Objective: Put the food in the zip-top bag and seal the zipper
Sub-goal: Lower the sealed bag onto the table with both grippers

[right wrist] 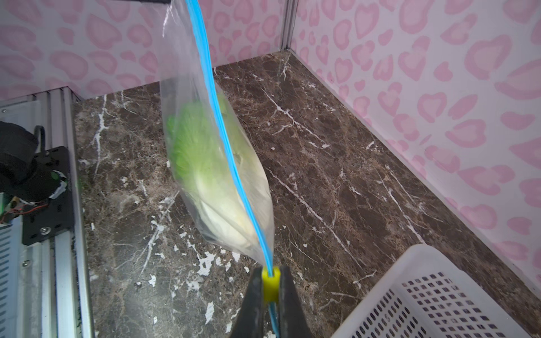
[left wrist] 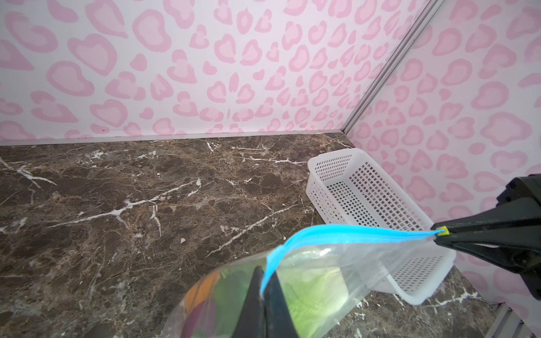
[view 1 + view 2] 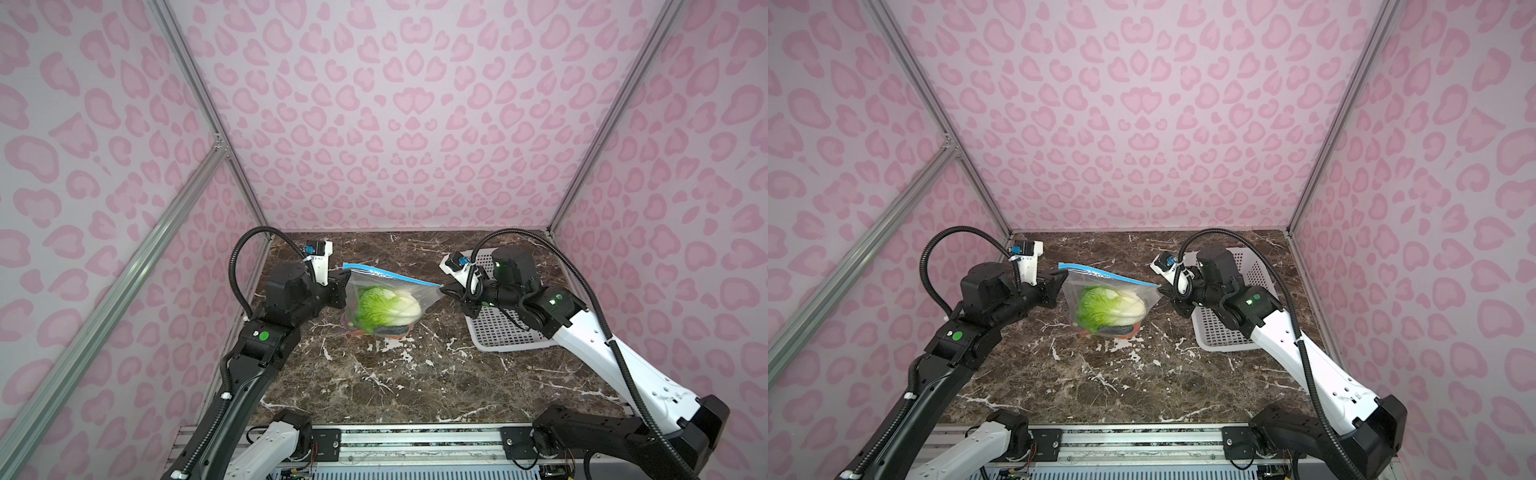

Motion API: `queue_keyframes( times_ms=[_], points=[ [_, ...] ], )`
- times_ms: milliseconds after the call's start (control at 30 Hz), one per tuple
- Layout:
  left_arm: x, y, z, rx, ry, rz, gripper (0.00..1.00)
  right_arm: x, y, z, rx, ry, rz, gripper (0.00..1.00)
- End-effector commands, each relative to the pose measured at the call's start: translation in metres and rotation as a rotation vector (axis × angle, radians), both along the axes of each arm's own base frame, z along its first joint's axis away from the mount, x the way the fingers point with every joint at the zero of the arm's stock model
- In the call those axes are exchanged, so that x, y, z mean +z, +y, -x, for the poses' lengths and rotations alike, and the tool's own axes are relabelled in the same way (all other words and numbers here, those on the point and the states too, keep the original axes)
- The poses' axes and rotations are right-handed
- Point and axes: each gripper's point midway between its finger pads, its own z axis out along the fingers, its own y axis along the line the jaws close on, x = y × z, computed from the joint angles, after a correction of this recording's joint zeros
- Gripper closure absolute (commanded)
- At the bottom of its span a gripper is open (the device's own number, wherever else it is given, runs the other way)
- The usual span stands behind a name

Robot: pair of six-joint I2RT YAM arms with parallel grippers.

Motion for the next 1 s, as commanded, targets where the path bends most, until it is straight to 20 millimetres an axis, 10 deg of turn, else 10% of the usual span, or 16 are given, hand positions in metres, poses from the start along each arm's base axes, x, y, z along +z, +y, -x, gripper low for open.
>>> queue_keyframes(
  times_ms=[0,367,767,833,900,967],
  points=[
    [0.019,-0.002,0.016,-0.025,-0.032,0.083,0.96,0.012,0.007,0.024,0.051,0.021,-0.050,1.00],
    [0.037,-0.001,0.040,-0.026,-0.017,0.241,0.96,0.028,0.008,0.066,0.114,0.071,-0.197,1.00],
    [-0.036,0.017,-0.015,0.188,0.108,0.155,0.96,-0.045,0.009,-0.017,-0.127,0.182,-0.200,1.00],
    [-0.037,0.020,-0.024,0.219,0.119,0.132,0.77,-0.053,0.007,-0.032,-0.162,0.185,-0.183,1.00],
    [-0.037,0.028,-0.035,0.281,0.131,0.097,0.37,-0.063,0.007,-0.047,-0.187,0.199,-0.161,1.00],
    [-0.034,0.037,-0.045,0.334,0.129,0.059,0.27,-0.073,0.006,-0.063,-0.211,0.216,-0.141,1.00]
  ],
)
